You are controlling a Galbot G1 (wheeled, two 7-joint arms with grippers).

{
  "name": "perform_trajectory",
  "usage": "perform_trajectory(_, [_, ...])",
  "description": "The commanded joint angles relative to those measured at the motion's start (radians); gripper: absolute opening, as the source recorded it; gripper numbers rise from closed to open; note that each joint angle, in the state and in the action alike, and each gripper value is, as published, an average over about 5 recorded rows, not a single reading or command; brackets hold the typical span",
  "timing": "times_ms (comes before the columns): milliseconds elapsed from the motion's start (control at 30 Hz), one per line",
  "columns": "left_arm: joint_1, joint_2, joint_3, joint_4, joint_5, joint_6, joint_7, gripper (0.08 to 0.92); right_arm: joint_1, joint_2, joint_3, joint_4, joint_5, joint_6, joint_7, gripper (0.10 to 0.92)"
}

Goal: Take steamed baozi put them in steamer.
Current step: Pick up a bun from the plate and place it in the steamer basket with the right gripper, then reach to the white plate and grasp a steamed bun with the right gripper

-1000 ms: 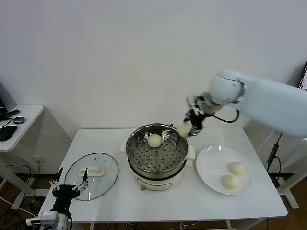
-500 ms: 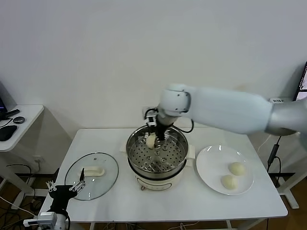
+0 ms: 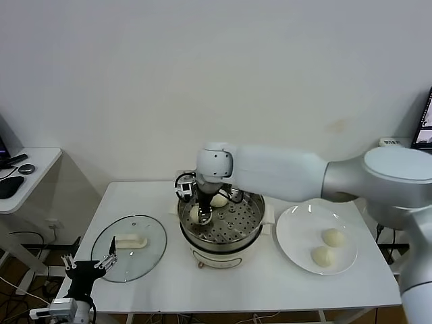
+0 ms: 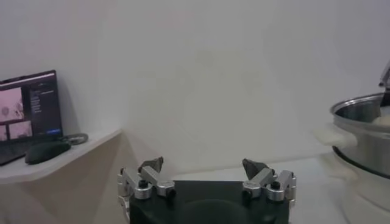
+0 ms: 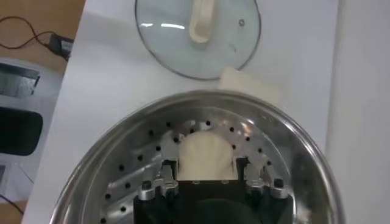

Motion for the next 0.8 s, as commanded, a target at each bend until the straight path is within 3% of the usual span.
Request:
perform_trajectory(33, [0.003,-0.004,-0.003,0.002,-0.001,-0.005,0.001,0.823,-0.072,0.051,0.017,-0.071,-0.027,-0.014,0.015,0.593])
perform_trajectory(267, [0.000,-0.007,0.004,0.003,-0.001,-0.009,0.001,0.823,-0.047,-0.005,0.036,-0.026,-0.067,-0.002,-0.030,0.778])
perform_trajectory(367, [-0.003,-0.004,0.008,0.005,0.000,-0.007,0.002,0.823,0.012,-0.077,0.048,0.042,-0.082,0.019,-0.083,0.815])
perform_trajectory(567, [-0.012,0.015,0.012,0.008,-0.002,-0.005,0.004,0.823,0.165,-0.343,0.056,0.222,-0.134,0.122,-0.240,0.823])
perform_trajectory(800, [-0.026,0.030,0.034,0.018,-0.003,-0.002,0.007,0.823,0.191,-0.693,0.081,0.371,-0.305,0.347,-0.445,0.823])
